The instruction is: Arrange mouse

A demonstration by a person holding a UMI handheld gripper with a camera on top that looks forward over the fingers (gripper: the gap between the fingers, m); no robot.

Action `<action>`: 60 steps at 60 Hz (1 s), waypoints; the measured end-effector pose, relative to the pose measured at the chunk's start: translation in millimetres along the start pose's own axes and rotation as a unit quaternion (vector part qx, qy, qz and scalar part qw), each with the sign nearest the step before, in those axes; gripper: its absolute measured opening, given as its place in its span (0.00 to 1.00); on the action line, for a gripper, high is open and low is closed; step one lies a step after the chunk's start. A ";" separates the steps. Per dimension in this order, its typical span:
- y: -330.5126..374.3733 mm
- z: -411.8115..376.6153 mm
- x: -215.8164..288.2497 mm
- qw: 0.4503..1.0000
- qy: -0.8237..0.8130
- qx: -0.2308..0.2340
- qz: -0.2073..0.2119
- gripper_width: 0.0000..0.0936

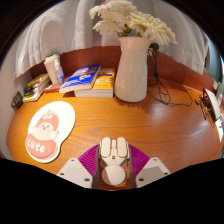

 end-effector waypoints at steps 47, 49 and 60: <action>-23.8 -204.6 151.7 0.998 -0.011 -0.015 0.056 0.42; -37.8 -208.8 137.8 0.999 -0.012 -0.013 0.042 0.42; -72.0 -211.6 77.2 1.000 -0.010 -0.018 -0.019 0.43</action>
Point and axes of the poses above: the point between the fingertips, and its own axes, seen from behind it with the camera up: z to the right, x up, y backward, against the way the camera looks, the point moved 1 cm from there along y, backward, against the way the camera looks, and after that the axes turned 1 degree about x, right-handed, at the moved point
